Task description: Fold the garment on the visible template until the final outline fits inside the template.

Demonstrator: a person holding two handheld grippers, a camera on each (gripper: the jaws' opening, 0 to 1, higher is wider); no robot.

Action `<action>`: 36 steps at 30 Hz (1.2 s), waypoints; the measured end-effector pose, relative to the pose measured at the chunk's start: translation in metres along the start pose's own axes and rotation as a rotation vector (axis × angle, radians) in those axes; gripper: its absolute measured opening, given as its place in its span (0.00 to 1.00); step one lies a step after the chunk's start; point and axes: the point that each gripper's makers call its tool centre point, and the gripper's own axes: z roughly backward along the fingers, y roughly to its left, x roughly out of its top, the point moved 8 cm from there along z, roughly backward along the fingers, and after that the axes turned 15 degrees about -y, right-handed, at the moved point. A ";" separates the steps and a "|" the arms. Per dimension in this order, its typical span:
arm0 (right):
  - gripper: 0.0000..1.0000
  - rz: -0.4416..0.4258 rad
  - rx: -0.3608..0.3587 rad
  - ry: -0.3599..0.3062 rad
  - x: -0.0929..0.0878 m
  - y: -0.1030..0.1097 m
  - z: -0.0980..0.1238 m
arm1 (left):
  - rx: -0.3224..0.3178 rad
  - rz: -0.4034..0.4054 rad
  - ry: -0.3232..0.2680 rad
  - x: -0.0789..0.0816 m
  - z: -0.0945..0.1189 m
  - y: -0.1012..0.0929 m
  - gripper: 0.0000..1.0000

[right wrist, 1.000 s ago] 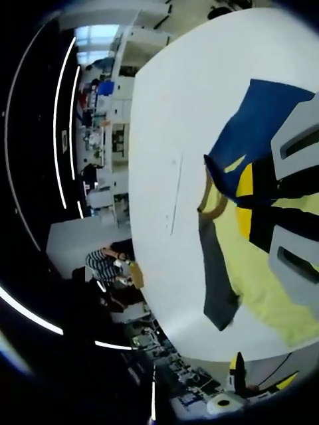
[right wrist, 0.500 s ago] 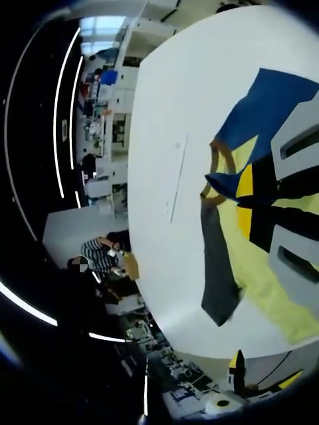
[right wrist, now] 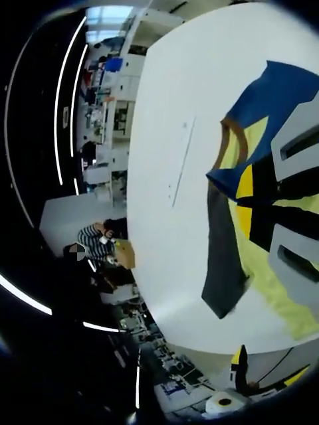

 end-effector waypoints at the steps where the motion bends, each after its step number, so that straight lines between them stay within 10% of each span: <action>1: 0.00 0.001 0.003 0.001 0.000 0.001 -0.001 | 0.001 0.000 0.000 0.000 0.000 0.001 0.98; 23: 0.00 0.034 0.100 0.017 0.004 0.047 -0.031 | 0.021 0.008 -0.010 -0.003 0.004 0.009 0.98; 36: 0.00 0.067 0.173 0.097 -0.034 0.079 -0.046 | 0.031 0.013 -0.011 -0.007 0.005 0.012 0.97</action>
